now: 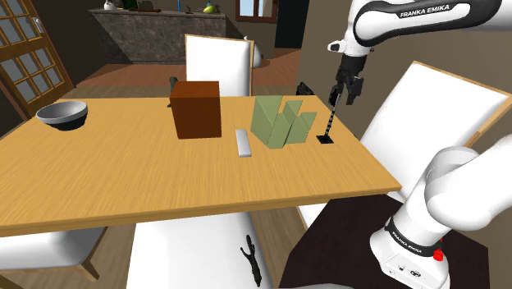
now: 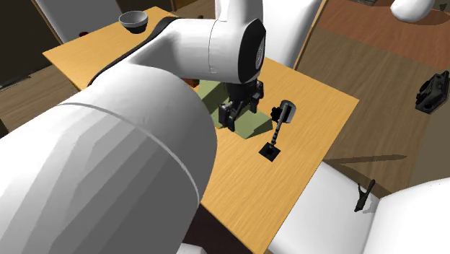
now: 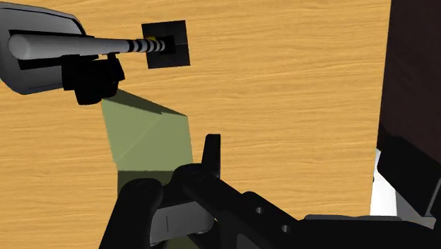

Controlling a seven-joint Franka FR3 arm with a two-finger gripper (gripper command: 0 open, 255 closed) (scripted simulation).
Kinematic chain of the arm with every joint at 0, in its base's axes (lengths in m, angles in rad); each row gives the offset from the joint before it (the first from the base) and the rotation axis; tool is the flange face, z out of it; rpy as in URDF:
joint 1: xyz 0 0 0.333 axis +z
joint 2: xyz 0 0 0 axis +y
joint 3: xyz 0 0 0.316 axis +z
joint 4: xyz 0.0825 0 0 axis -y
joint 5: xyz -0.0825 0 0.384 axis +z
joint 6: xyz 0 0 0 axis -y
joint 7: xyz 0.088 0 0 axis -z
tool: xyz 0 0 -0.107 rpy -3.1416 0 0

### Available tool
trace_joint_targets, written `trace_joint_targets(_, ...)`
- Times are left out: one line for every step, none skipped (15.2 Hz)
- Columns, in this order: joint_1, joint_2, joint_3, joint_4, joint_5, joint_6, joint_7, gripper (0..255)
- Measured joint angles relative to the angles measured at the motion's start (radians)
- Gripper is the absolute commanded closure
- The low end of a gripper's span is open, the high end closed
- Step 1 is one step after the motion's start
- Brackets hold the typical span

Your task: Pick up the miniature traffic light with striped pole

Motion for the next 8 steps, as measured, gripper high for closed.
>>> trace_joint_targets(0.004, 0.027, -0.019, 0.018, -0.012, 0.007, -0.049, 0)
trace_joint_targets(0.011, 0.061, -0.036, 0.044, -0.018, 0.015, -0.098, 0)
trace_joint_targets(0.017, 0.103, -0.059, 0.067, -0.025, 0.033, -0.150, 0)
trace_joint_targets(0.024, 0.146, -0.077, 0.101, -0.026, 0.042, -0.201, 0)
trace_joint_targets(0.029, 0.185, -0.094, 0.127, -0.029, 0.054, -0.251, 0)
trace_joint_targets(0.035, 0.223, -0.109, 0.147, -0.030, 0.071, -0.299, 0)
trace_joint_targets(0.037, 0.263, -0.126, 0.169, -0.029, 0.089, -0.350, 0)
trace_joint_targets(0.040, 0.307, -0.141, 0.198, -0.024, 0.105, -0.401, 0)
